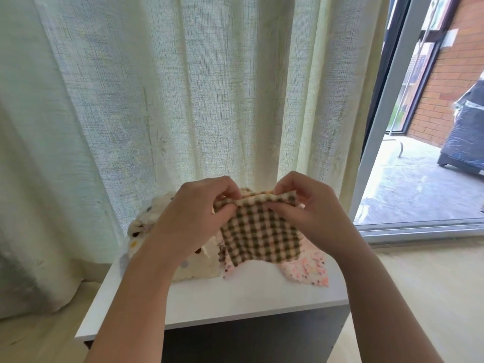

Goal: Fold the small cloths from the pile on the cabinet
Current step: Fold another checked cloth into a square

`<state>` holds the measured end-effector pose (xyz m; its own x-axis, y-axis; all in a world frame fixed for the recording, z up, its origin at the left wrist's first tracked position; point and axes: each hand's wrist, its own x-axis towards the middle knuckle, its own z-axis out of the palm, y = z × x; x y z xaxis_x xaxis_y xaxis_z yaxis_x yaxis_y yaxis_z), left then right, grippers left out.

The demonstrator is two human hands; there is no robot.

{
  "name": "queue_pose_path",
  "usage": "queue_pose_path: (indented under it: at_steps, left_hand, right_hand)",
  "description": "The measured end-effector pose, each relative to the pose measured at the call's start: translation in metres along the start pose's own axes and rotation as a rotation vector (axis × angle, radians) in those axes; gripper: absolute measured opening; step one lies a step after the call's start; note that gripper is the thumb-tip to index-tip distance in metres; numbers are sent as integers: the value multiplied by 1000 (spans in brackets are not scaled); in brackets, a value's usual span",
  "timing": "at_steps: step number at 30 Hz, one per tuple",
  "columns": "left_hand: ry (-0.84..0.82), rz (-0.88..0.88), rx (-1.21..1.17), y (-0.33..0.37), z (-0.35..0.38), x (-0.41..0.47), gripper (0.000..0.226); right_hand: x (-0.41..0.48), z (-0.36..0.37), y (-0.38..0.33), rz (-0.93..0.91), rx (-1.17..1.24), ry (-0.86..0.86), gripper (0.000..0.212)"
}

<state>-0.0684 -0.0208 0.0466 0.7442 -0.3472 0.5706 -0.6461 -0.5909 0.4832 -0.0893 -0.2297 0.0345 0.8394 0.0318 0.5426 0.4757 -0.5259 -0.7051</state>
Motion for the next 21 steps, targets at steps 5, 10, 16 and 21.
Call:
queue_pose_path:
  at_steps: [5, 10, 16, 21]
  left_hand:
    - [27, 19, 20, -1, -4, 0, 21]
    - [-48, -4, 76, -4, -4, -1, 23]
    - [-127, -26, 89, -8, -4, -2, 23]
    - [-111, 3, 159, -12, -2, 0, 14]
  right_hand:
    - [0, -3, 6, 9, -123, -33, 12]
    - [1, -4, 5, -24, -142, -38, 17]
    - [2, -4, 5, -14, -134, 48, 23]
    - [1, -7, 5, -11, -155, 32, 15]
